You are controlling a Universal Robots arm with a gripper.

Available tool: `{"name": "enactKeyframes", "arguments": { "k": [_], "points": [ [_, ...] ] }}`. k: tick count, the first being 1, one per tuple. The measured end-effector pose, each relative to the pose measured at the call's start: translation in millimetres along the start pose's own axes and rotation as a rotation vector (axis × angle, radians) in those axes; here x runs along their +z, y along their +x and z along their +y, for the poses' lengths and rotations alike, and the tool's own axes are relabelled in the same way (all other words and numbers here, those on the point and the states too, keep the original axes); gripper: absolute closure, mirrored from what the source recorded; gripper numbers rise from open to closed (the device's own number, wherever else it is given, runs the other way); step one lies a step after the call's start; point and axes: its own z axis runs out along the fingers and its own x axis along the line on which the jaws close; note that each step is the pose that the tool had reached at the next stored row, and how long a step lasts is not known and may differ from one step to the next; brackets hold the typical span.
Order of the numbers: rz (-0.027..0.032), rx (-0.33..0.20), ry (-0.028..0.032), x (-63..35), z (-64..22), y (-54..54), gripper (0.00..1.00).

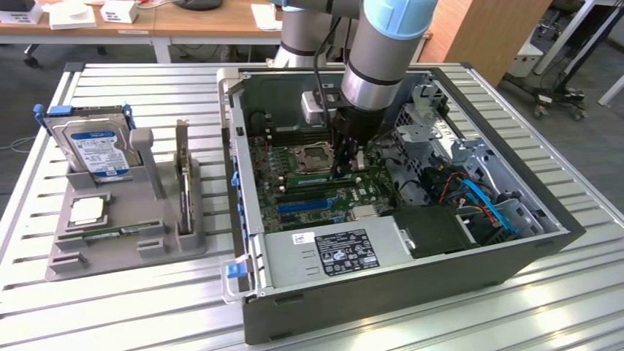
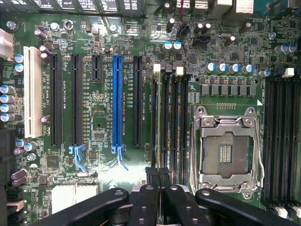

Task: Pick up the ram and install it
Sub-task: 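Insert the ram into the slot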

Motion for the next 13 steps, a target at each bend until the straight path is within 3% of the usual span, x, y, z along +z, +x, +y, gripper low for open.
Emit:
{"name": "enactKeyframes", "arguments": {
  "k": [13],
  "points": [
    [0.0001, -0.01, -0.0005, 0.4, 0.0, 0.0, 0.89]
  ]
}}
